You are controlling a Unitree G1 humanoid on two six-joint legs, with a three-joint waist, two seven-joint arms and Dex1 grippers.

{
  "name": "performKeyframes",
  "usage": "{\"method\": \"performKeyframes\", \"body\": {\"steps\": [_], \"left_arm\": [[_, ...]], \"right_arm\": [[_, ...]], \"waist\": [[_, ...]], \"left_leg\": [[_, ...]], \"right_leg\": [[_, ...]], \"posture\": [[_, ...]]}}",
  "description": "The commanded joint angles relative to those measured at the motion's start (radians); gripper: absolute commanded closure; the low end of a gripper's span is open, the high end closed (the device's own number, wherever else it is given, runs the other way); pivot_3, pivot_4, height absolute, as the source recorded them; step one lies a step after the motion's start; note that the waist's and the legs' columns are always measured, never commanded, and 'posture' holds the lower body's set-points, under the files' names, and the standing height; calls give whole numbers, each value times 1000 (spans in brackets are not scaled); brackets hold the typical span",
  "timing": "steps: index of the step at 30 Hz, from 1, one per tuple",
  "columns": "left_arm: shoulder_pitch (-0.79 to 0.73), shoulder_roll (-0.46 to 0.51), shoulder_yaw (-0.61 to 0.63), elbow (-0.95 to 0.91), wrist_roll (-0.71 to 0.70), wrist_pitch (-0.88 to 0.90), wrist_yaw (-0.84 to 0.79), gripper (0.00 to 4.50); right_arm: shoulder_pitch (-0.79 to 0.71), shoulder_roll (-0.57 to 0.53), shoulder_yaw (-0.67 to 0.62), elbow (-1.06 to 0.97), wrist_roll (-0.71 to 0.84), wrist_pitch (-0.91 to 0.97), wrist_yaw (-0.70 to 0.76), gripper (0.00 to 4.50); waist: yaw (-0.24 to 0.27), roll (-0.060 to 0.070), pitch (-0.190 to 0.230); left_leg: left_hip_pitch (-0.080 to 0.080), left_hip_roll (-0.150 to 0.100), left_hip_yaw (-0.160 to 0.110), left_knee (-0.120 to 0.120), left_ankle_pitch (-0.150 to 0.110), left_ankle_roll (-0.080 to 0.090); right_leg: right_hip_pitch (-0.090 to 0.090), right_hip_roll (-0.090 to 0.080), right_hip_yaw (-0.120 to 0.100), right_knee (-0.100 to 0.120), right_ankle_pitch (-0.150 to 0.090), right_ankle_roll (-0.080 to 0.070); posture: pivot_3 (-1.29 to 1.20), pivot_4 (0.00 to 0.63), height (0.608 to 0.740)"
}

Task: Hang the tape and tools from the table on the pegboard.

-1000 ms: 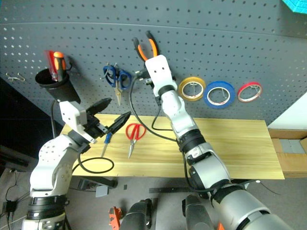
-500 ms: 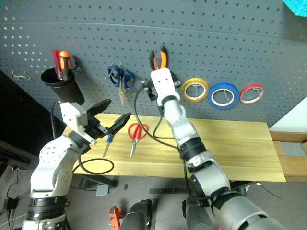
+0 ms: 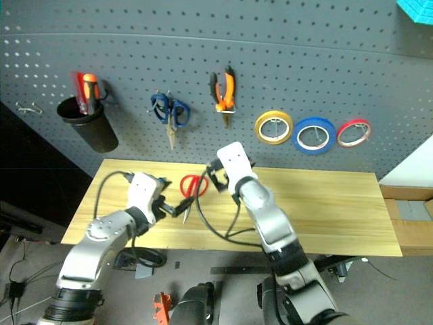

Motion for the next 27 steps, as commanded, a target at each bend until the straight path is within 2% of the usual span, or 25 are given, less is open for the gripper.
{"method": "performKeyframes", "body": {"steps": [1, 9, 21, 26, 27], "left_arm": [[-8, -29, -11, -7, 18, 137, 65, 0], [-122, -110, -8, 193, 87, 196, 198, 0], [-380, -205, -27, 646, 177, 27, 260, 0], [-432, -219, -20, 758, 185, -33, 258, 0], [-436, -218, -18, 775, 185, -45, 257, 183]], "right_arm": [[46, -72, 29, -180, 71, 137, 113, 13], [92, -145, 46, -274, 124, 243, 156, 13], [70, -150, 61, -292, 154, 296, 155, 13], [52, -155, 53, -287, 152, 305, 144, 13], [49, -156, 51, -285, 151, 307, 143, 0]], "waist": [[0, 0, 0], [-3, 0, 0], [-15, 0, 0], [-23, 0, 0], [-24, 0, 0]], "left_leg": [[0, 0, 0, 0, 0, 0], [3, 0, 0, 0, 1, 1], [3, -1, 0, 0, 1, 1], [2, -1, 0, -1, 1, 1], [2, -1, 0, -1, 1, 1]], "right_leg": [[0, 0, 0, 0, 0, 0], [1, 1, 0, 2, 0, 0], [2, 0, 0, 0, 0, 0], [2, 0, 0, 0, 0, 0], [1, 0, 0, 0, 0, 0]], "posture": [[-55, 192, 740], [-79, 213, 740], [-105, 229, 740], [-118, 231, 740], [-126, 230, 740]]}}
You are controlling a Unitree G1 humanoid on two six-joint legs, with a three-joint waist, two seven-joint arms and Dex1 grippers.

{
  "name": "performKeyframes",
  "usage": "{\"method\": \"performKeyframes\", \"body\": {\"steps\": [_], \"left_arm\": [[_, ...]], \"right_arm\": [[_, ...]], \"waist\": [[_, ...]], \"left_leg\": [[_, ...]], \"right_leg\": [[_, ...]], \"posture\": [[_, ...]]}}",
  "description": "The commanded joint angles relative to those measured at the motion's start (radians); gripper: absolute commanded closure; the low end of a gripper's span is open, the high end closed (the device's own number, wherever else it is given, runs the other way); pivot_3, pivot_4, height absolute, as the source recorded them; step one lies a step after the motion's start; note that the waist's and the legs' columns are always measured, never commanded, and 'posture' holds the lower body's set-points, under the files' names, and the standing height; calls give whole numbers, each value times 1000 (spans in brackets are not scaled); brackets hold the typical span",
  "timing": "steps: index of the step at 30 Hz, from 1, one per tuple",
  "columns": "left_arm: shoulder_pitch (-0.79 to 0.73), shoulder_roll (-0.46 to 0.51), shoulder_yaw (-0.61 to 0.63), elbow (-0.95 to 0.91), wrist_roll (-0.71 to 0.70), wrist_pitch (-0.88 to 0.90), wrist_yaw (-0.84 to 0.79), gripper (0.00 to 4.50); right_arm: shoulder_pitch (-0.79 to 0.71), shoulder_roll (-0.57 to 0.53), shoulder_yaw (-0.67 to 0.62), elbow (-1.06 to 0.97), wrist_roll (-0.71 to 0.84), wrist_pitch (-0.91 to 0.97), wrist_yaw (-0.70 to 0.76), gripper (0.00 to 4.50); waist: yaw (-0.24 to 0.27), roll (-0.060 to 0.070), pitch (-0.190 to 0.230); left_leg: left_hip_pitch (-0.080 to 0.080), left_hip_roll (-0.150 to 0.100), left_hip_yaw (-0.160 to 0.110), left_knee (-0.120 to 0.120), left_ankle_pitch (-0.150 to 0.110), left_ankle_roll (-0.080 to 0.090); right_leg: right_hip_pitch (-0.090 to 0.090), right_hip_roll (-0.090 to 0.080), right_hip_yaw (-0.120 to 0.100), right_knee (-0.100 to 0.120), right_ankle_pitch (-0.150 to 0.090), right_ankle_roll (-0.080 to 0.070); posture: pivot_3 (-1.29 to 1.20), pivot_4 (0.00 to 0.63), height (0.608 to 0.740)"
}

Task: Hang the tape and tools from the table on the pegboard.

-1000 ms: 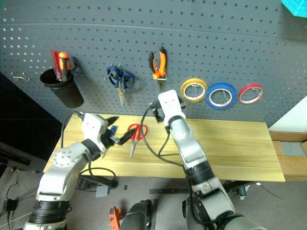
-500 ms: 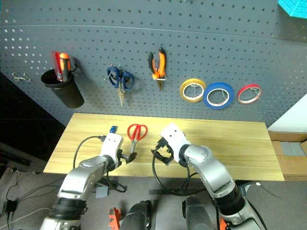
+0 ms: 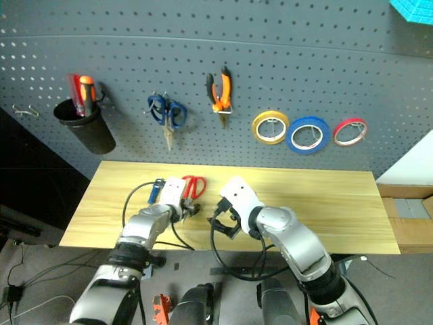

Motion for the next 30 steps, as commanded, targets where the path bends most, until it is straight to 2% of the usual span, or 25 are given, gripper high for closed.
{"method": "performKeyframes", "body": {"steps": [1, 3, 10, 11, 17, 23, 30], "left_arm": [[-10, 0, 14, 49, 13, -45, 1, 382], [-10, 3, 17, 66, 15, -62, -1, 908], [17, 7, 14, 62, 24, -106, -8, 3310], [24, 8, 15, 53, 24, -117, -9, 3416], [104, 23, 29, -67, 9, -163, -40, 3411], [235, 44, 63, -267, -13, -233, -70, 3411], [408, 58, 87, -553, -44, -385, -134, 3411]], "right_arm": [[-26, -1, -12, -32, 8, 7, -8, 0], [-31, -4, -15, -30, 8, 13, -12, 0], [-46, -18, -25, -34, 16, 25, -16, 0], [-48, -22, -25, -34, 16, 23, -16, 0], [-55, -59, -41, -62, 28, 16, 0, 0], [-46, -144, -65, -142, 50, -24, 45, 0], [-23, -212, -199, -252, 142, -191, 148, 0]], "waist": [[-2, 0, 0], [-2, 0, 0], [-2, 0, 0], [-2, 0, 0], [-3, 0, 0], [-2, 0, 0], [0, 0, 0]], "left_leg": [[0, 0, 0, 0, 0, 0], [0, 0, 0, 0, 0, 0], [0, 0, 0, 0, 0, 0], [0, 0, 0, 0, 0, 0], [0, 0, 0, 0, 0, 0], [0, 0, 0, -1, 0, 0], [-2, 1, 0, -1, 0, 0]], "right_leg": [[0, 0, 0, 0, 0, 0], [0, 0, 0, 0, 0, 0], [0, 0, 0, 0, 0, 0], [0, 0, 0, 0, 0, 0], [0, 0, 0, -1, 0, 0], [0, 0, 0, -2, 0, 0], [1, -1, 0, -6, 0, 0]], "posture": [[-127, 230, 740], [-127, 230, 740], [-135, 221, 740], [-135, 221, 740], [-139, 216, 740], [-138, 217, 740], [-138, 220, 740]]}}
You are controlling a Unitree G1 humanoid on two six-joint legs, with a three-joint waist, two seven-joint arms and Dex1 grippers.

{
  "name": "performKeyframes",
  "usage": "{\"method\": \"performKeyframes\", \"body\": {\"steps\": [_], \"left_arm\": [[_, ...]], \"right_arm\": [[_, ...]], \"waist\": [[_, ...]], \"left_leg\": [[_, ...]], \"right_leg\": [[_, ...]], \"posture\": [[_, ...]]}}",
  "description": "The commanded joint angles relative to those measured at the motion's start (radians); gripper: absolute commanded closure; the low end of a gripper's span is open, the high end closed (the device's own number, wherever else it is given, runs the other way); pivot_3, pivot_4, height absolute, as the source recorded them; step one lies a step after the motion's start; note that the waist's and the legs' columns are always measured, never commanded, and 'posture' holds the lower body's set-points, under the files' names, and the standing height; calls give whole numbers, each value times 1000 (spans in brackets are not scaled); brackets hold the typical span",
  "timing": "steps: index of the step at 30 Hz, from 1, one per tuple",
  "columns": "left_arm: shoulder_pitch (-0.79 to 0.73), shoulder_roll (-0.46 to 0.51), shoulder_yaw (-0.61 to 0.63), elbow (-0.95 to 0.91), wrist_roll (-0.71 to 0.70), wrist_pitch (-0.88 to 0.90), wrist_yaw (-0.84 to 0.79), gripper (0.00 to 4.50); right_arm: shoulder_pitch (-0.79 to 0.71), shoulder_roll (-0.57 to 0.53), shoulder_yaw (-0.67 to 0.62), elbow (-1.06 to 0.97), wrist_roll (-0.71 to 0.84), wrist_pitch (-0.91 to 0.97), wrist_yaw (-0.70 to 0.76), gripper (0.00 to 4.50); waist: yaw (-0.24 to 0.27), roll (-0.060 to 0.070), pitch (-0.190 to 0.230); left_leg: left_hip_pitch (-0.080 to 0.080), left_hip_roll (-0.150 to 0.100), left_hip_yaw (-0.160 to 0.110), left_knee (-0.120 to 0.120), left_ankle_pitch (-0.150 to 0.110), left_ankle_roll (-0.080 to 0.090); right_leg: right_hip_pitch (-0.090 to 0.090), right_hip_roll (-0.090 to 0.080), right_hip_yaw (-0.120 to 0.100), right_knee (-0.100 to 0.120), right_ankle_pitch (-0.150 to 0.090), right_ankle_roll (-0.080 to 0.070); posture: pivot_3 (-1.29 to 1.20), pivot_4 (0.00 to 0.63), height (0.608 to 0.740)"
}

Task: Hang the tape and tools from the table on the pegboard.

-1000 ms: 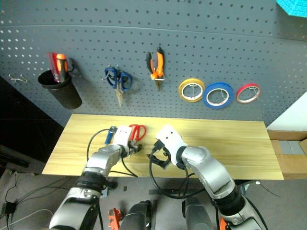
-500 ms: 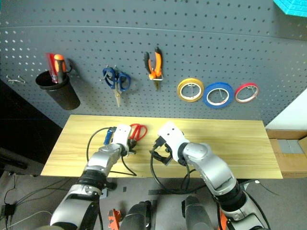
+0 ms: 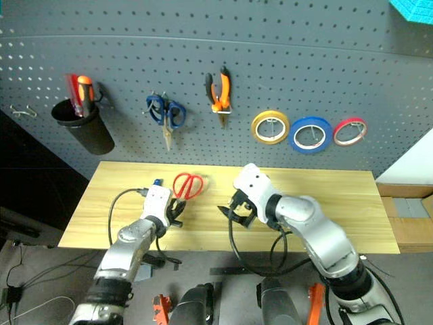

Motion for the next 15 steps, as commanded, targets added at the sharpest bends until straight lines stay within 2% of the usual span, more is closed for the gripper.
{"method": "performKeyframes", "body": {"steps": [1, 5, 15], "left_arm": [[58, 17, 26, -162, -20, -89, -29, 3411], [115, 27, 46, -278, -32, -142, -49, 3411], [127, 54, 121, -417, 60, -356, 36, 3411]], "right_arm": [[-8, 1, -125, -95, 105, -54, 51, 0], [-34, -6, -214, -133, 192, -64, 75, 0], [-61, -56, -243, -71, 198, -155, 81, 0]], "waist": [[1, 0, 0], [0, 0, 0], [2, 0, 0]], "left_leg": [[0, 0, 0, 0, 0, 0], [0, 1, 0, -1, 0, 0], [0, 1, 0, 0, 0, 0]], "right_leg": [[0, 0, 0, -1, 0, 0], [0, 1, 0, -2, 0, 0], [3, 1, 0, -7, 0, 0]], "posture": [[-138, 221, 740], [-144, 221, 740], [-126, 204, 740]]}}
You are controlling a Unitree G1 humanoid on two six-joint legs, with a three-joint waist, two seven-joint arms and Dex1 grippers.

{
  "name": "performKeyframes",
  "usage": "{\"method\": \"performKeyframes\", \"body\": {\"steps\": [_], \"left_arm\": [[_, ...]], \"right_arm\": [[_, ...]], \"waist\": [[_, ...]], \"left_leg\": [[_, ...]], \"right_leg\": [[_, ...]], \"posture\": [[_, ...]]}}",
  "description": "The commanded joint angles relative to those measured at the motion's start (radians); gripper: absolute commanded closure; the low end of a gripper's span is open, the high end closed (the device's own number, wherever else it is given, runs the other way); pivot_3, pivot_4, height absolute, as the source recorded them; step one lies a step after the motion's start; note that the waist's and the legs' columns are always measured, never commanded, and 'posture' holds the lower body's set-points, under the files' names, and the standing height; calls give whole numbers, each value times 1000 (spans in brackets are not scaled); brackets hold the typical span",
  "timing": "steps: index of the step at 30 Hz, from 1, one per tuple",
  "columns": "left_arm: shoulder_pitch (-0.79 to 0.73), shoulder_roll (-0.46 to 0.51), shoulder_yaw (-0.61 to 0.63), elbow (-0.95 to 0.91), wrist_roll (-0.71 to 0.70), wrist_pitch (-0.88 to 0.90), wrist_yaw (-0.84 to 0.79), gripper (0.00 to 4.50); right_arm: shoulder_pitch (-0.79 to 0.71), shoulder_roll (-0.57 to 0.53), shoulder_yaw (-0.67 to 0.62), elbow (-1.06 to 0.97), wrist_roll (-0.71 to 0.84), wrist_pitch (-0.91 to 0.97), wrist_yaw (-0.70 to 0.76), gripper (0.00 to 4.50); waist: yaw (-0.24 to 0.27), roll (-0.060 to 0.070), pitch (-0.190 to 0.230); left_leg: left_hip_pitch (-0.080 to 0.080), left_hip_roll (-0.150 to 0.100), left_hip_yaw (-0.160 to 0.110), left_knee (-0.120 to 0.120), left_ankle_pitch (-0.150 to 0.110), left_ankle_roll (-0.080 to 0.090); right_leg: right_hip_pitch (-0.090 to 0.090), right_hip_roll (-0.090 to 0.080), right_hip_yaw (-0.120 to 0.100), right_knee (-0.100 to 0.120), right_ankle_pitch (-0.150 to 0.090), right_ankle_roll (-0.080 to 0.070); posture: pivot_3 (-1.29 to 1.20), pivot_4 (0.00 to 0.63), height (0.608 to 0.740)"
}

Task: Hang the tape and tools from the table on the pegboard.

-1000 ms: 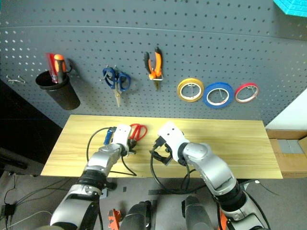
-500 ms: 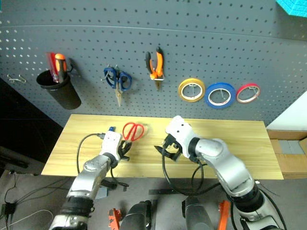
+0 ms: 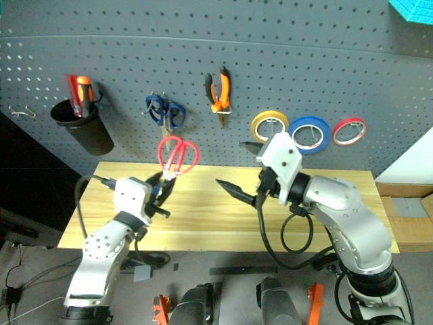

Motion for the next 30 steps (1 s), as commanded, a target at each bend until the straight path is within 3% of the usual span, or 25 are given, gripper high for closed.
{"method": "performKeyframes", "body": {"steps": [1, 18, 30], "left_arm": [[-19, 5, 29, -68, 38, -86, 41, 3411], [-164, 35, 71, 50, 71, -122, 93, 3411], [-256, 59, 6, 214, 92, -146, 40, 3411]], "right_arm": [[-19, -16, -24, 1, 7, -52, 6, 0], [-40, -38, 14, 60, -11, -132, 12, 0], [-74, -34, 36, 76, -12, -150, 10, 0]], "waist": [[1, 0, 0], [0, 0, 0], [0, 0, 0]], "left_leg": [[0, 0, 0, 0, 0, 0], [0, 0, -1, 0, 0, 0], [0, 0, -1, 0, 0, 0]], "right_leg": [[0, 0, 0, 0, 0, 0], [1, 0, -1, 0, 0, 0], [1, 0, -2, 0, 0, 0]], "posture": [[-125, 203, 740], [-124, 198, 740], [-139, 210, 740]]}}
